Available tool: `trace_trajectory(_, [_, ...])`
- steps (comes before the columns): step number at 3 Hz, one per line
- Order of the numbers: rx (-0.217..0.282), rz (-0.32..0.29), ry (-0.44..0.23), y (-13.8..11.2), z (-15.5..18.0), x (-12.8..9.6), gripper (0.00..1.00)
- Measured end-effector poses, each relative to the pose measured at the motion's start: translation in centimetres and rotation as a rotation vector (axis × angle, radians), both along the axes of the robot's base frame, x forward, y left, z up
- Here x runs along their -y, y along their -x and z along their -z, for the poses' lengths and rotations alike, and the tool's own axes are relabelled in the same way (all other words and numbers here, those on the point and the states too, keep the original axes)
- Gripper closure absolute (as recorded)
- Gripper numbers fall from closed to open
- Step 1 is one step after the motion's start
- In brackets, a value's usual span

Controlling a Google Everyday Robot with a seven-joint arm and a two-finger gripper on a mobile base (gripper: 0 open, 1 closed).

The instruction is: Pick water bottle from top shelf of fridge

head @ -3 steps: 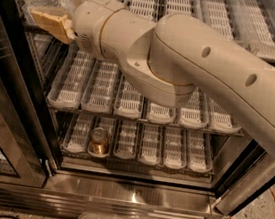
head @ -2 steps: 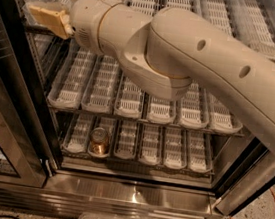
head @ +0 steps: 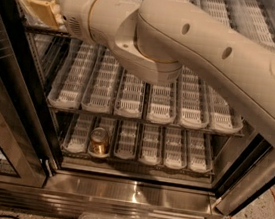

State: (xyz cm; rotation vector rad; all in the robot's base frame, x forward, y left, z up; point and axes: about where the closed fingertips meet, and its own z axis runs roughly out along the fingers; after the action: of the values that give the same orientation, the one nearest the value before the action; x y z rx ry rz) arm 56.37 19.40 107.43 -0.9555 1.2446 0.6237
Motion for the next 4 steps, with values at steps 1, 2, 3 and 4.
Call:
trace_trajectory(1, [-0.002,-0.028,0.005,-0.2,-0.2,-1.4,0.41])
trace_trajectory(2, [-0.009,-0.060,0.013,0.0,-0.1,-2.8,0.43])
trace_trajectory(3, [-0.009,-0.062,0.013,0.1,-0.2,-3.0,0.62])
trace_trajectory(4, [-0.009,-0.062,0.013,0.1,-0.2,-3.0,0.84])
